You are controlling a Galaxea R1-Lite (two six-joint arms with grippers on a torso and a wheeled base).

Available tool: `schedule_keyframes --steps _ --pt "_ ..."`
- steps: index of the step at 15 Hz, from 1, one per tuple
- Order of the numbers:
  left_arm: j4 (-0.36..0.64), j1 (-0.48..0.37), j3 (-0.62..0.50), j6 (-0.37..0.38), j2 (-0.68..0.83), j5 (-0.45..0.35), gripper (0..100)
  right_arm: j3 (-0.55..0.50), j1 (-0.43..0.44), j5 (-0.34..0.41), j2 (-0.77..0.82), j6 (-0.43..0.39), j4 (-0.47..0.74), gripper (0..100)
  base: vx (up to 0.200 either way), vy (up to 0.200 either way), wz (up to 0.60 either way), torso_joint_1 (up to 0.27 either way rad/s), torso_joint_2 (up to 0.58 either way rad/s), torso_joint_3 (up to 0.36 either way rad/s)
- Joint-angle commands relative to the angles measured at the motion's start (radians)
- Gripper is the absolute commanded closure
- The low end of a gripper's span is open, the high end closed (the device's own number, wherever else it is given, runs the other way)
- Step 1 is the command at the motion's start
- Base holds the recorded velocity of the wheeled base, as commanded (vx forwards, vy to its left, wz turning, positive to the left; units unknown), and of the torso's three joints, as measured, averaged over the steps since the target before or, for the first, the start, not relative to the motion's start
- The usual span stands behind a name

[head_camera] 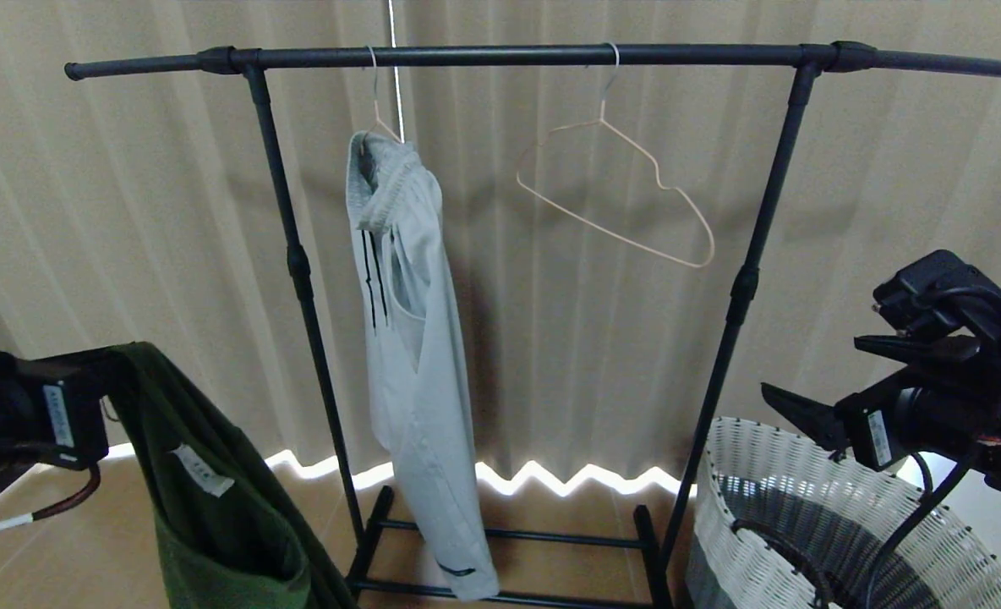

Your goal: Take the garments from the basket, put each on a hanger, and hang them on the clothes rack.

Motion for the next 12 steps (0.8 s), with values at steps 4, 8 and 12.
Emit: schedule_keyframes --steps 4,8,12 --pt "-0.01 0.037 0.225 -0.029 -0.205 -0.08 100 0.064 -0.051 -0.035 -0.054 -0.042 -0.046 0 0.0 0.0 0.0 0.0 0.0 0.0" --pt "-0.054 0.036 0.254 -0.049 -0.233 -0.108 100 0.175 -0.117 -0.035 -0.055 -0.149 -0.195 0 0.0 0.0 0.0 0.0 0.0 0.0" --pt "-0.068 0.04 0.259 -0.049 -0.236 -0.108 100 0.219 -0.122 -0.029 -0.052 -0.181 -0.322 0 0.0 0.0 0.0 0.0 0.0 0.0"
